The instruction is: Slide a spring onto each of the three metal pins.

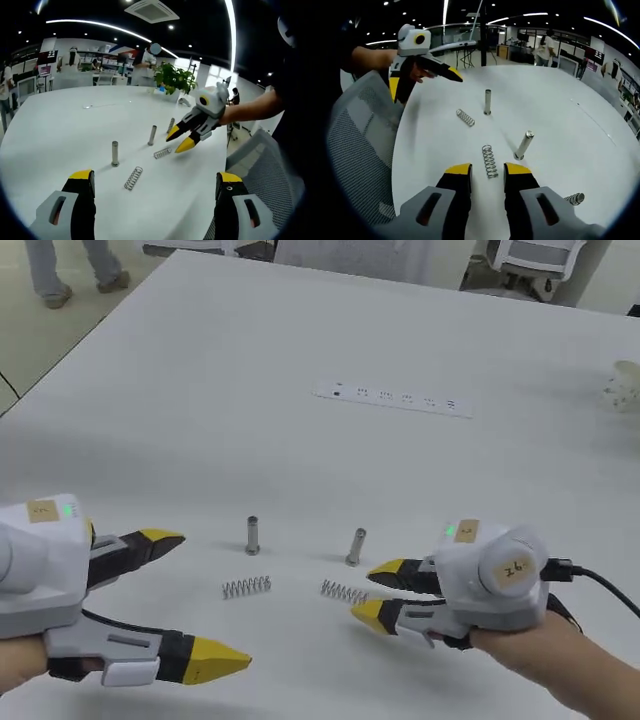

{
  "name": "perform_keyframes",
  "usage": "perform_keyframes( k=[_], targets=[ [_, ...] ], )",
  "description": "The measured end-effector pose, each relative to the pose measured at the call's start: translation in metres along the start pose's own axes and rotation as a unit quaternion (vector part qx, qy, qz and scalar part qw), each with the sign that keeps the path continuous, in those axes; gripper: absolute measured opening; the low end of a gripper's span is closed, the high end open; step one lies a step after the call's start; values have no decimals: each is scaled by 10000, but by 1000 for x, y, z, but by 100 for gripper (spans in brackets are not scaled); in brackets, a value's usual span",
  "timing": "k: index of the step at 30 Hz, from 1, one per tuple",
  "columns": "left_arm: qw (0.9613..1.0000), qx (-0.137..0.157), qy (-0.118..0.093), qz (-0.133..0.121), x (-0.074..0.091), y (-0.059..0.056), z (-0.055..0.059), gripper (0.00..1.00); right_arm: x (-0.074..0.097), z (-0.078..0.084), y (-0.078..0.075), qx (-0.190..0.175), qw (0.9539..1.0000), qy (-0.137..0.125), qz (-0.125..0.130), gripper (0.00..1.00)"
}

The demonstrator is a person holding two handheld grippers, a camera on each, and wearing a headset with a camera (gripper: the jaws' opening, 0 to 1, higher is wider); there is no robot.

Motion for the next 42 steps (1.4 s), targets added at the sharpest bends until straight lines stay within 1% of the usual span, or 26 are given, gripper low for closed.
perform_keyframes(
  k=[3,7,9,13,20,26,30,33,36,42],
  targets=[
    [10000,0,1,-1,0,0,0,98,-5,0,-1,6,10000,73,67,22],
    [10000,13,4,17,0,0,1,98,-10,-1,-1,8,9999,115,68,18],
    [10000,9,18,31,0,-1,1,98,-13,0,0,30,9998,176,50,16],
    [10000,11,35,81,-1,-3,1,98,-18,3,2,204,9992,351,63,15],
    [10000,28,45,82,0,-2,2,98,-22,6,2,308,9984,465,68,9],
    [9999,34,70,110,-1,-4,3,98,-22,4,1,347,9983,471,12,8],
    [9999,26,69,140,-1,-5,2,98,-20,2,1,301,9986,431,3,8],
    [9999,13,64,154,-2,-6,1,98,-18,1,1,201,9990,393,2,8],
    [9998,-7,58,178,-2,-6,0,98,-12,-1,2,236,9990,379,-8,8],
    [9996,-84,25,256,-7,-10,-6,97,5,-5,3,309,9991,302,-42,8]
  ],
)
Point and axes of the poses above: the centre of the closed fingertips' face, and the gripper's own axes: x roughly backward along the fingers, y roughly to its left, z roughly out of its underside, the point moved 10 cm from there along x, roughly backward along the fingers, and after that the axes turned 14 degrees about -x, right-handed, at the moved point
